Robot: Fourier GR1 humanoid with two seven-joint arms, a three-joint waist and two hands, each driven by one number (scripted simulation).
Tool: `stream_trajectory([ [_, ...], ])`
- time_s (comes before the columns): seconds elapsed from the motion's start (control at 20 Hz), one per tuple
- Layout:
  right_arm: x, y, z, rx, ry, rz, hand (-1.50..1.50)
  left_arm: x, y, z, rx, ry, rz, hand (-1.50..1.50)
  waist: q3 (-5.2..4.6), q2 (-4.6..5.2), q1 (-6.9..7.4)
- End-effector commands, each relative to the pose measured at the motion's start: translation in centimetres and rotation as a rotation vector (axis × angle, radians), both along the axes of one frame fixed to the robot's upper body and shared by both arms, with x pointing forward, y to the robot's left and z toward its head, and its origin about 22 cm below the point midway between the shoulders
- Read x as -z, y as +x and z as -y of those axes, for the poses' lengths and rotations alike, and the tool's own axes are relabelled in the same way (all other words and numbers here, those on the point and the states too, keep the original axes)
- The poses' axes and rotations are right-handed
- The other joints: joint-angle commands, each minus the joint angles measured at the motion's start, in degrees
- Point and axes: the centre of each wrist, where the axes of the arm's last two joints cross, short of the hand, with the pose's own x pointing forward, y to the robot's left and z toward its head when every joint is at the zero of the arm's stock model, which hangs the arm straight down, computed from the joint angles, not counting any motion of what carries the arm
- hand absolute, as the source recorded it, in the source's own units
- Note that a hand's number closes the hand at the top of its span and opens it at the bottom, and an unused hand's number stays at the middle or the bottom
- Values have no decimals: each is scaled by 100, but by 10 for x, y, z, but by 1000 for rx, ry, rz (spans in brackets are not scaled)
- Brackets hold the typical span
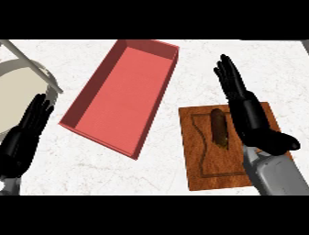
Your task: Pick the bell pepper from the cutting board and place it in the cardboard box
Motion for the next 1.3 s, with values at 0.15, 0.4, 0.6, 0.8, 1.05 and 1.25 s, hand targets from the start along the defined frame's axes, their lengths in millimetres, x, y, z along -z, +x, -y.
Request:
stream_trajectory([
  [0.15, -14, 10, 64, -209, -53, -109, -150, -7, 0, -43, -236, 314, -59, 0, -5, 0, -97],
  [0.4, -41, 6, 117, -259, -817, 75, -150, -4, -8, -67, -280, 407, -138, 0, -18, 17, -114],
  [0.6, 36, -12, 185, -304, -309, -10, -150, -9, 1, -64, -301, 433, -161, 0, 18, 66, -79],
  [0.8, 28, 4, 227, -403, -251, 77, -150, -11, 18, -43, -283, 453, -153, 0, 9, 56, 24],
  [1.05, -2, 18, 254, -362, -612, 155, -150, -18, 21, -54, -280, 456, -160, 0, -5, 27, 95],
  [1.25, -33, 30, 254, -429, -900, 107, -150, 1, 16, -40, -283, 466, -168, 0, -16, 20, 158],
])
